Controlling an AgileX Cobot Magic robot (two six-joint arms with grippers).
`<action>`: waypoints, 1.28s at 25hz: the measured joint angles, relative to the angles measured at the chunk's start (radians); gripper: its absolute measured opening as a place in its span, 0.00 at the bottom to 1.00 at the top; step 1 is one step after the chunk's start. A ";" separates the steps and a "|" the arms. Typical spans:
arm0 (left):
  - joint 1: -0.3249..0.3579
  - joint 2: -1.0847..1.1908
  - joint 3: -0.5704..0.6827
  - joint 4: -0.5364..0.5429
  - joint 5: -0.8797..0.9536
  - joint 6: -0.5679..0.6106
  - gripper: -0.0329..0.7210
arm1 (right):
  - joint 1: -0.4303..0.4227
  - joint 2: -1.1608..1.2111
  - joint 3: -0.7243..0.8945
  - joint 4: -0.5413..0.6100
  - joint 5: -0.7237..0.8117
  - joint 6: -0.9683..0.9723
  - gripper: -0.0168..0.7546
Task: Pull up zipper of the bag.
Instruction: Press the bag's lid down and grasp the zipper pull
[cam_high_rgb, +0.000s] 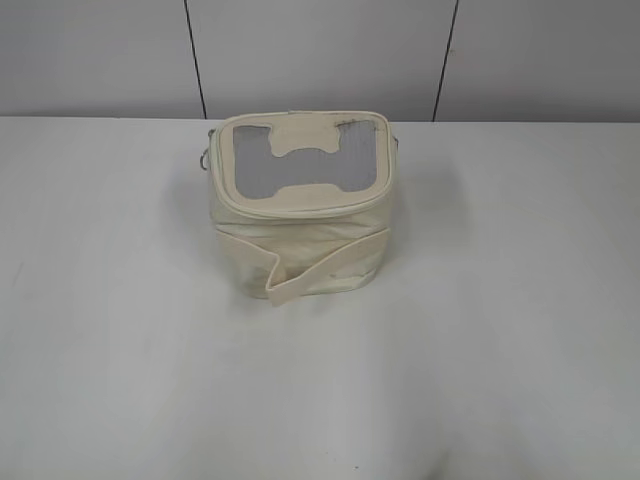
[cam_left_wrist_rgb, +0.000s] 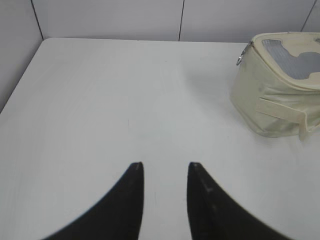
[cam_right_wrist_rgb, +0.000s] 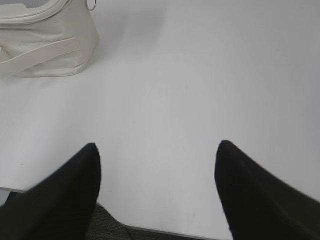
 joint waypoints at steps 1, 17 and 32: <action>0.000 0.000 0.000 0.000 0.000 0.000 0.36 | 0.000 0.000 0.000 0.000 0.000 0.000 0.74; 0.000 0.000 0.000 0.000 0.000 0.000 0.36 | 0.000 0.000 0.000 0.000 0.000 0.000 0.74; 0.000 0.000 0.000 0.000 0.000 0.000 0.36 | 0.000 0.000 0.000 0.032 -0.002 0.013 0.74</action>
